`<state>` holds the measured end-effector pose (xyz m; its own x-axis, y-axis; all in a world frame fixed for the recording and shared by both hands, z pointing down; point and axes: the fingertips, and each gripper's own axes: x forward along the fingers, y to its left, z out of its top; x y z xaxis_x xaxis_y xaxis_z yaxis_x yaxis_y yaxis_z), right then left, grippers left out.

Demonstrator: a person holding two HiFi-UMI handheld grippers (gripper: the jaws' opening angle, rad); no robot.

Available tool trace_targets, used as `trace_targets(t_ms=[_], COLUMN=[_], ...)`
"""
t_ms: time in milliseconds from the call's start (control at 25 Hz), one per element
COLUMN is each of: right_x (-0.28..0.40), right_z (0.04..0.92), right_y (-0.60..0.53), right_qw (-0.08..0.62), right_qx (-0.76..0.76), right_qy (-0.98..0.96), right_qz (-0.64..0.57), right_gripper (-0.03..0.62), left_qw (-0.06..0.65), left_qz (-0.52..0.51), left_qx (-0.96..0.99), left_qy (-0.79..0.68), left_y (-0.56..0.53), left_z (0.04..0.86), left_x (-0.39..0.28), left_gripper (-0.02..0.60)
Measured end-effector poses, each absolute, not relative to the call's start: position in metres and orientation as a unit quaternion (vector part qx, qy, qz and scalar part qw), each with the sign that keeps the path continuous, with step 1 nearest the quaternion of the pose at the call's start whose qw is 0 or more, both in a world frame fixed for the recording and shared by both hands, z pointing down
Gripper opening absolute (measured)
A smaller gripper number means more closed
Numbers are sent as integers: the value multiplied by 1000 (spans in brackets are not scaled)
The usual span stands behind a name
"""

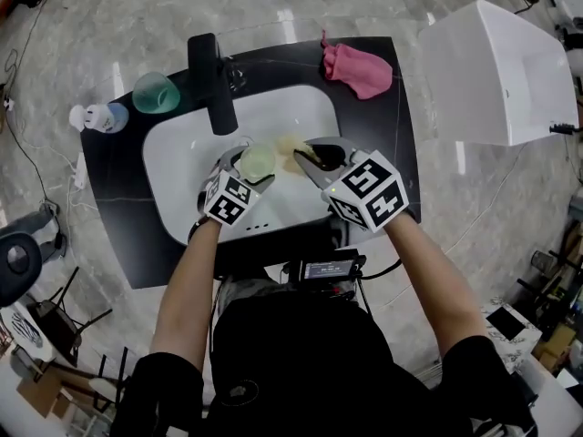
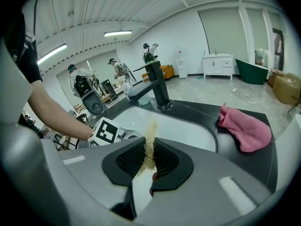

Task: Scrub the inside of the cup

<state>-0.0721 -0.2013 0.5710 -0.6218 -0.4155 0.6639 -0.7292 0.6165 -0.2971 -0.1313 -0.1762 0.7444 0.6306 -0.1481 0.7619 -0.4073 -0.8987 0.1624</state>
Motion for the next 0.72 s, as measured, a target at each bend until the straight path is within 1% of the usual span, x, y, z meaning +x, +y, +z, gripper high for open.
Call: trace_targets(t_ms=[480, 720], right_x=[-55, -53], right_z=[576, 577], right_y=[-197, -195], right_qw=[290, 292], right_qx=[335, 333], right_qy=[-849, -849], right_qz=[288, 289], right_gripper=[44, 44], left_qw=[197, 199], left_qz=[380, 388], left_qx=[884, 880], left_qy=[-186, -187], left_y=[-183, -184], left_z=[761, 765], left_x=[-130, -135], left_gripper=[367, 367])
